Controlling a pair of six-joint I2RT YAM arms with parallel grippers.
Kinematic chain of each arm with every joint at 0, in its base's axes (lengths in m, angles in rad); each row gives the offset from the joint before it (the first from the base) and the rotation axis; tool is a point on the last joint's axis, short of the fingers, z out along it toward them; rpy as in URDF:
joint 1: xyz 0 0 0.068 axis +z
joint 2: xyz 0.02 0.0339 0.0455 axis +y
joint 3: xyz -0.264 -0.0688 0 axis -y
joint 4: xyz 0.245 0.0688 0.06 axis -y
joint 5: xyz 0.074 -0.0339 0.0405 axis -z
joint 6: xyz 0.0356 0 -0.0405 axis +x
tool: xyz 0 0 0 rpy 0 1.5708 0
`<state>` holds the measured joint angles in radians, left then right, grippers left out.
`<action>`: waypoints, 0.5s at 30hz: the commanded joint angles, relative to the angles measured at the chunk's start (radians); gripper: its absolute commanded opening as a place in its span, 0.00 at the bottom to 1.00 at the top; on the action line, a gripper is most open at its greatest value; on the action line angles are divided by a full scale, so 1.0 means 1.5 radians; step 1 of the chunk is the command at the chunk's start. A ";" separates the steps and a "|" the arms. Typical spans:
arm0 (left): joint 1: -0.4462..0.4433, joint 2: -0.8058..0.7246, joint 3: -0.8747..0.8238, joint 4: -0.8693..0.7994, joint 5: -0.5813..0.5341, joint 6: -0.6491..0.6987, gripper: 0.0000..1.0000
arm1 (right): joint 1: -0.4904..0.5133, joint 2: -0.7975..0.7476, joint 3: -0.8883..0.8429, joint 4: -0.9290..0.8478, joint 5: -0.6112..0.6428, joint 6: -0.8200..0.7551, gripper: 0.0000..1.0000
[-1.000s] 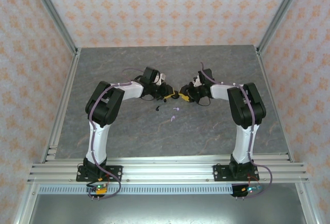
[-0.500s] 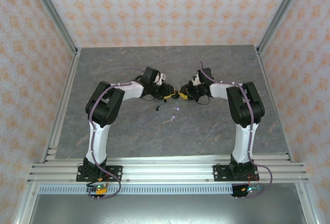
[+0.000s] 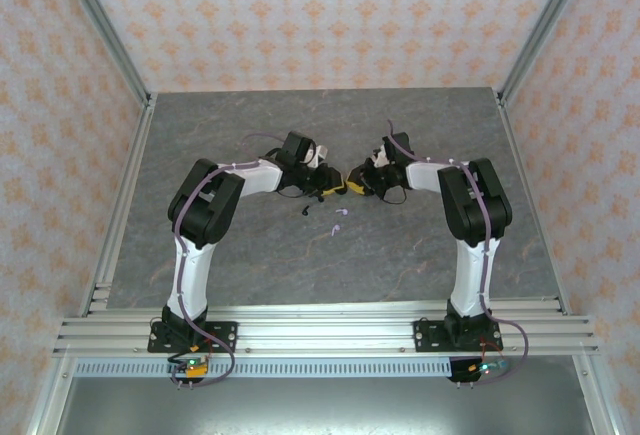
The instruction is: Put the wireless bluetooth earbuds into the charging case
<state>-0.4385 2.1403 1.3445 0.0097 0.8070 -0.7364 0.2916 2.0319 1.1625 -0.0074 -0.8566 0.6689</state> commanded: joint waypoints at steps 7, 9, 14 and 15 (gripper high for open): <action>0.013 -0.067 0.001 -0.015 -0.028 0.016 0.18 | -0.022 -0.099 -0.042 -0.018 0.013 -0.020 0.24; 0.023 -0.094 -0.017 0.007 -0.022 0.009 0.17 | -0.033 -0.139 -0.052 -0.018 0.004 -0.031 0.26; 0.050 -0.181 -0.056 0.077 0.024 -0.004 0.16 | -0.052 -0.233 -0.061 -0.015 -0.041 -0.080 0.36; 0.053 -0.197 -0.062 0.089 0.036 -0.004 0.16 | -0.052 -0.249 -0.058 -0.016 -0.053 -0.093 0.39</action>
<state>-0.3725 1.9373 1.2716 0.0433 0.8078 -0.7364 0.2138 1.7283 1.0752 -0.0387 -0.8761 0.6041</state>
